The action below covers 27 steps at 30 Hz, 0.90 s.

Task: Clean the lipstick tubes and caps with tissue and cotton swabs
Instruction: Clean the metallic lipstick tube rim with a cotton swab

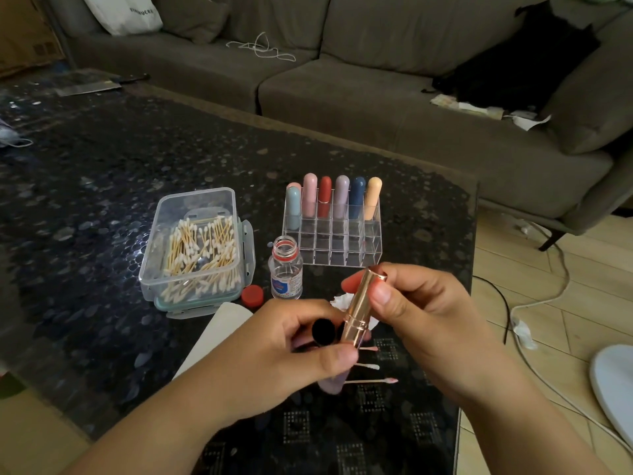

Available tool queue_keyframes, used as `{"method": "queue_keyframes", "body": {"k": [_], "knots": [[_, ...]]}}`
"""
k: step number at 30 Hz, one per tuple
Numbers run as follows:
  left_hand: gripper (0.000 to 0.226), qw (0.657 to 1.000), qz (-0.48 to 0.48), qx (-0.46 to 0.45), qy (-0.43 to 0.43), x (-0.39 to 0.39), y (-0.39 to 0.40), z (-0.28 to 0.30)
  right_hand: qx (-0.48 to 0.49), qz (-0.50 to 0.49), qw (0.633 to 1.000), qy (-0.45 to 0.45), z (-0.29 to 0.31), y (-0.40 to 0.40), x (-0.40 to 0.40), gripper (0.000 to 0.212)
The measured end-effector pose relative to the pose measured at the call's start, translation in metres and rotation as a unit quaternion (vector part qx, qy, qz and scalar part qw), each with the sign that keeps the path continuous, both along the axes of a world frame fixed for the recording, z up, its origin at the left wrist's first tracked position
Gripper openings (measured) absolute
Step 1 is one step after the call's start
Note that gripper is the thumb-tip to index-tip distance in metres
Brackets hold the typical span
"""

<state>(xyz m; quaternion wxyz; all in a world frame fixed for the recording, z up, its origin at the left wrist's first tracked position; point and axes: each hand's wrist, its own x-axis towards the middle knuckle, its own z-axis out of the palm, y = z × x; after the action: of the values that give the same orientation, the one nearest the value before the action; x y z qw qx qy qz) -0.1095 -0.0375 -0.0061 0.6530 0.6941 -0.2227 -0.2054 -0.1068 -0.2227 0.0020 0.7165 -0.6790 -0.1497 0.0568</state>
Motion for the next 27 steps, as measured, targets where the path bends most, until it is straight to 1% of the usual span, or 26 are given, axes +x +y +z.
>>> {"method": "queue_keyframes", "body": {"k": [2, 4, 6, 8, 9, 12, 13, 15, 17, 20, 22, 24, 26, 27], "knots": [[0.030, 1.000, -0.003, -0.003, 0.003, 0.000, 0.000, 0.000, -0.004, -0.003, 1.000, 0.001, 0.001, 0.000, 0.000, 0.040], [0.037, 0.999, 0.037, 0.001, 0.010, 0.000, -0.003, -0.001, -0.017, -0.019, 1.000, -0.008, 0.003, 0.000, 0.000, 0.034], [0.042, 0.996, 0.081, 0.039, -0.019, -0.001, -0.006, -0.003, -0.026, -0.031, 0.999, -0.011, 0.004, 0.000, 0.000, 0.025], [0.038, 0.989, 0.105, 0.083, -0.061, -0.001, -0.008, -0.003, -0.035, -0.028, 0.999, -0.015, 0.003, 0.000, -0.001, 0.022], [0.032, 0.988, 0.108, 0.087, -0.070, -0.001, -0.008, -0.002, -0.035, -0.024, 0.999, -0.017, 0.003, 0.000, -0.001, 0.024], [0.015, 0.994, 0.066, 0.053, -0.064, 0.001, -0.006, -0.002, -0.020, -0.012, 1.000, -0.009, 0.001, -0.001, 0.000, 0.039], [0.013, 0.997, 0.046, 0.038, -0.054, 0.001, -0.005, -0.002, -0.009, -0.007, 1.000, -0.003, 0.000, -0.001, 0.000, 0.041], [0.025, 0.999, 0.023, 0.021, -0.035, 0.001, -0.003, -0.005, 0.014, 0.004, 1.000, 0.011, -0.002, 0.001, 0.000, 0.042], [0.029, 0.999, 0.018, 0.024, -0.035, 0.001, -0.002, -0.007, 0.030, 0.015, 0.999, 0.028, -0.003, 0.003, 0.000, 0.042], [0.019, 0.999, 0.005, 0.013, -0.041, 0.001, -0.003, -0.006, 0.034, 0.041, 0.998, 0.045, -0.004, 0.005, 0.000, 0.048], [0.019, 0.999, 0.001, 0.007, -0.045, 0.002, -0.002, -0.005, 0.027, 0.052, 0.997, 0.047, -0.006, 0.005, -0.001, 0.053], [0.015, 0.999, 0.006, 0.008, -0.047, 0.002, -0.001, -0.003, 0.011, 0.050, 0.998, 0.040, -0.009, 0.005, -0.002, 0.052], [0.004, 0.999, 0.014, 0.004, -0.037, 0.002, 0.001, -0.003, 0.006, 0.043, 0.999, 0.032, -0.009, 0.006, -0.003, 0.043], [0.006, 1.000, 0.017, 0.002, -0.023, 0.002, 0.001, -0.004, 0.005, 0.036, 0.999, 0.027, -0.008, 0.005, -0.003, 0.038]]}}
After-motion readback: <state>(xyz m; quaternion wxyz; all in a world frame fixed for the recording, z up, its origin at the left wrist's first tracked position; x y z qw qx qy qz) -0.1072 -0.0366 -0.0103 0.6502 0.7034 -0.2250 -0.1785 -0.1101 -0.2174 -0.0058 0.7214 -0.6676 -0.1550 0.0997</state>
